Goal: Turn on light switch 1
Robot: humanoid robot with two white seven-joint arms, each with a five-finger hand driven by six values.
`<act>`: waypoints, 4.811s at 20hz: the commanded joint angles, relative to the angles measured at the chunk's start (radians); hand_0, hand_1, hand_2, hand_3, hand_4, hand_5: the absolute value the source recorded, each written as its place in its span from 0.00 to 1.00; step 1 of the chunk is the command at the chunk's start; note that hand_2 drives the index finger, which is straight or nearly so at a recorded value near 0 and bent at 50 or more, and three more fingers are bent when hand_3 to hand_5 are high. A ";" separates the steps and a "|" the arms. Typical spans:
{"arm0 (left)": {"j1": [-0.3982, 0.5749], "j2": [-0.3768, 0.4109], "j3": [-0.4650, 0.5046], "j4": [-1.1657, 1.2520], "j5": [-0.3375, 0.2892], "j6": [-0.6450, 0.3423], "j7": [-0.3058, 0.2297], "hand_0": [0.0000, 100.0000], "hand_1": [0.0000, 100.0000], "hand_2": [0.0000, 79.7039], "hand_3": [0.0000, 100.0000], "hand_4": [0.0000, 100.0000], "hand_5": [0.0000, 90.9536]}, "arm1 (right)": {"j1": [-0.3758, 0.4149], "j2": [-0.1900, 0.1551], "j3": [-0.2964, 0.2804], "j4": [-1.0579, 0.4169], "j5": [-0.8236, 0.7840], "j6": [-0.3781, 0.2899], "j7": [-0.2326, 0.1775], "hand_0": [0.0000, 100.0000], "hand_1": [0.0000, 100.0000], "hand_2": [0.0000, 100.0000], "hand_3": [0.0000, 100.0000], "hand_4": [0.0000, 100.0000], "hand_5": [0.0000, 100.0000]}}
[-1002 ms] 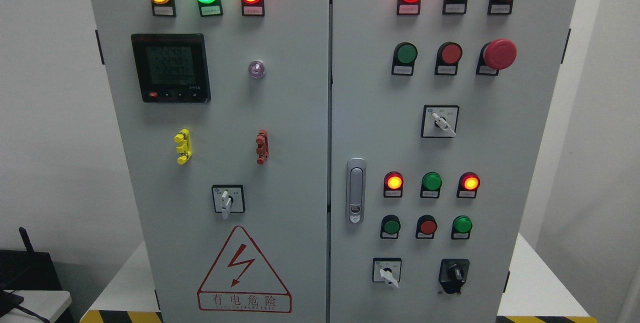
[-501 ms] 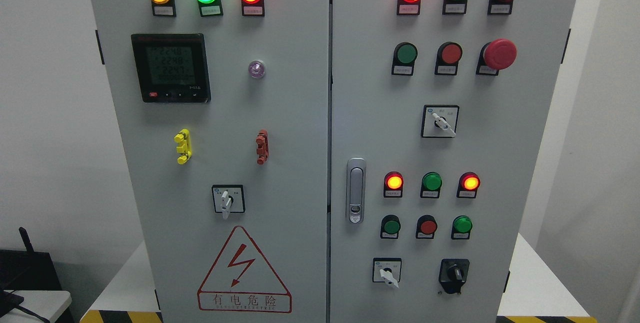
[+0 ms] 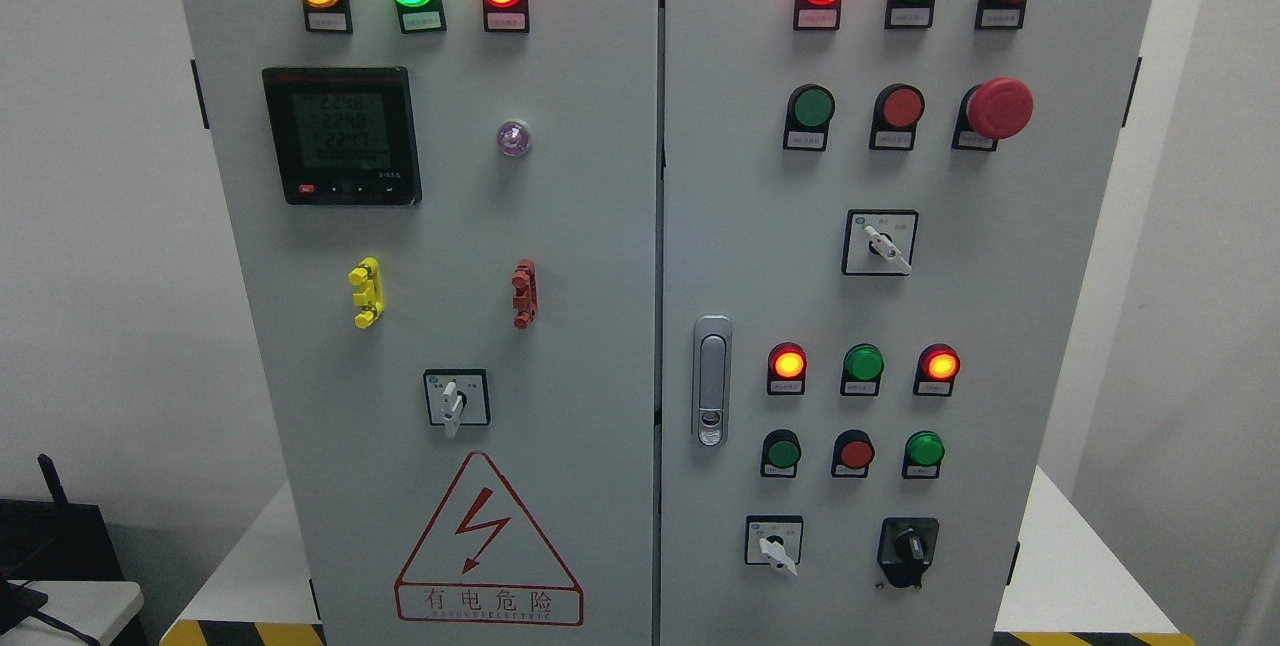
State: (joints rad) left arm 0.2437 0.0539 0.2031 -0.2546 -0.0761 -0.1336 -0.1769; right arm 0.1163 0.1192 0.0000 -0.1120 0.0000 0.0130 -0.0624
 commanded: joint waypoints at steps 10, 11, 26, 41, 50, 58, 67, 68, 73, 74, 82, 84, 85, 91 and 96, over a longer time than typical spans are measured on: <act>0.088 0.095 0.427 -0.576 0.001 -0.027 -0.010 0.49 0.00 0.00 0.00 0.00 0.00 | 0.000 -0.001 0.017 0.000 -0.025 -0.001 0.000 0.12 0.39 0.00 0.00 0.00 0.00; 0.088 0.095 0.453 -0.618 0.001 -0.041 -0.010 0.50 0.00 0.00 0.00 0.00 0.00 | 0.000 0.000 0.017 0.000 -0.025 -0.001 0.000 0.12 0.39 0.00 0.00 0.00 0.00; 0.013 0.046 0.515 -1.170 0.004 -0.098 -0.010 0.55 0.00 0.00 0.12 0.14 0.00 | 0.000 -0.001 0.017 0.000 -0.025 -0.001 0.000 0.12 0.39 0.00 0.00 0.00 0.00; -0.093 0.046 0.400 -1.557 -0.083 -0.126 -0.039 0.61 0.00 0.00 0.32 0.32 0.15 | 0.000 0.000 0.017 0.000 -0.025 -0.001 0.000 0.12 0.39 0.00 0.00 0.00 0.00; -0.210 0.015 0.233 -1.620 -0.113 -0.133 -0.042 0.59 0.00 0.35 0.53 0.64 0.39 | -0.001 -0.001 0.017 0.000 -0.025 -0.001 0.000 0.12 0.39 0.00 0.00 0.00 0.00; -0.279 -0.015 0.009 -1.654 -0.235 -0.196 -0.026 0.37 0.00 0.37 0.53 0.66 0.43 | 0.000 -0.001 0.017 0.000 -0.025 0.001 0.000 0.12 0.39 0.00 0.00 0.00 0.00; -0.325 -0.112 -0.214 -1.652 -0.248 -0.106 0.114 0.23 0.00 0.42 0.62 0.73 0.68 | 0.000 0.000 0.017 0.000 -0.025 -0.001 0.000 0.12 0.39 0.00 0.00 0.00 0.00; -0.331 -0.123 -0.224 -1.652 -0.248 -0.089 0.126 0.23 0.00 0.43 0.62 0.73 0.69 | 0.000 0.000 0.017 0.000 -0.025 0.001 0.000 0.12 0.39 0.00 0.00 0.00 0.00; -0.360 -0.132 -0.274 -1.654 -0.248 -0.035 0.169 0.22 0.00 0.44 0.64 0.74 0.71 | 0.000 -0.001 0.017 0.000 -0.025 -0.001 0.000 0.12 0.39 0.00 0.00 0.00 0.00; -0.368 -0.135 -0.284 -1.654 -0.248 -0.029 0.189 0.22 0.00 0.45 0.65 0.75 0.71 | 0.000 0.000 0.017 0.000 -0.025 -0.001 0.000 0.12 0.39 0.00 0.00 0.00 0.00; -0.403 -0.147 -0.330 -1.654 -0.248 0.127 0.313 0.22 0.00 0.49 0.69 0.77 0.74 | 0.000 0.000 0.017 0.000 -0.025 0.001 0.000 0.12 0.39 0.00 0.00 0.00 0.00; -0.411 -0.147 -0.332 -1.654 -0.248 0.158 0.352 0.22 0.00 0.49 0.69 0.77 0.75 | -0.001 -0.001 0.017 0.000 -0.025 -0.001 0.000 0.12 0.39 0.00 0.00 0.00 0.00; -0.415 -0.147 -0.332 -1.654 -0.248 0.178 0.368 0.22 0.00 0.49 0.69 0.77 0.75 | -0.001 0.000 0.017 0.000 -0.025 -0.001 0.000 0.12 0.39 0.00 0.00 0.00 0.00; -0.435 -0.152 -0.332 -1.660 -0.261 0.328 0.435 0.21 0.00 0.51 0.69 0.77 0.83 | 0.000 -0.001 0.017 0.000 -0.025 -0.001 0.000 0.12 0.39 0.00 0.00 0.00 0.00; -0.443 -0.154 -0.337 -1.660 -0.289 0.387 0.454 0.08 0.15 0.54 0.73 0.80 0.88 | 0.000 0.000 0.017 0.000 -0.025 -0.001 0.000 0.12 0.39 0.00 0.00 0.00 0.00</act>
State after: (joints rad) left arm -0.1871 -0.0866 -0.0943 -1.9080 -0.3447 0.2208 0.2580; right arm 0.1161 0.1192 0.0000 -0.1120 0.0000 0.0131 -0.0624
